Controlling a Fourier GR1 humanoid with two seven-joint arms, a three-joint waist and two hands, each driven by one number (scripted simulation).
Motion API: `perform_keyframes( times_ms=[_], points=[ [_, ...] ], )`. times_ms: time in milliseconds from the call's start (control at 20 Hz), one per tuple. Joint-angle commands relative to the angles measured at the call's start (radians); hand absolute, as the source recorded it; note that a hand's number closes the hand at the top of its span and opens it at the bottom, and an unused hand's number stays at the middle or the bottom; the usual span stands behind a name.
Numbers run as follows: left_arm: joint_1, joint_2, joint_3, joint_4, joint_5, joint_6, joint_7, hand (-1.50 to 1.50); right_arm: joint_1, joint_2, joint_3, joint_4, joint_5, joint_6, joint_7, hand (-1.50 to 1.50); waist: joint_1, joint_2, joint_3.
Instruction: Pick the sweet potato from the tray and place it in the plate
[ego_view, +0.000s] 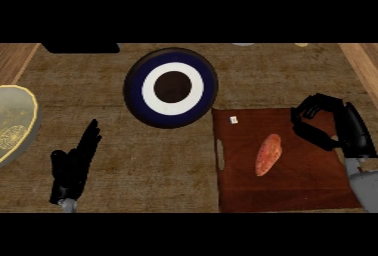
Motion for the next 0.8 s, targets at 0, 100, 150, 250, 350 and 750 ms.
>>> perform_keyframes(
  times_ms=[0,100,150,250,350,750],
  points=[
    [-0.006,-0.01,0.02,0.0,-0.003,0.04,0.046,0.0,0.168,0.174,-0.033,-0.002,-0.002,-0.226,-0.158,1.5,-0.021,0.001,0.016],
    [-0.013,0.002,0.037,0.015,0.003,0.032,0.032,0.0,0.153,0.308,-0.077,-0.041,-0.228,-0.156,-0.225,-1.5,-0.024,0.003,0.022],
    [-0.026,-0.004,0.041,0.027,0.003,0.04,0.037,0.0,0.197,0.316,-0.074,-0.072,-0.274,-0.106,-0.306,-1.5,-0.033,0.002,0.02],
    [-0.028,-0.009,0.032,0.024,0.005,0.029,0.051,0.0,0.256,0.276,-0.077,-0.009,-0.307,0.027,-0.519,-1.5,-0.005,0.006,0.016],
    [-0.031,-0.026,0.01,0.01,-0.03,0.048,0.051,0.0,0.315,0.219,-0.025,0.026,-0.234,0.1,-0.567,-1.5,0.005,0.004,0.012],
    [-0.061,-0.02,0.038,0.035,-0.028,0.042,0.062,0.0,0.247,-0.035,0.045,-0.052,0.129,0.009,-0.195,-1.5,0.008,0.002,0.008]
  ],
)
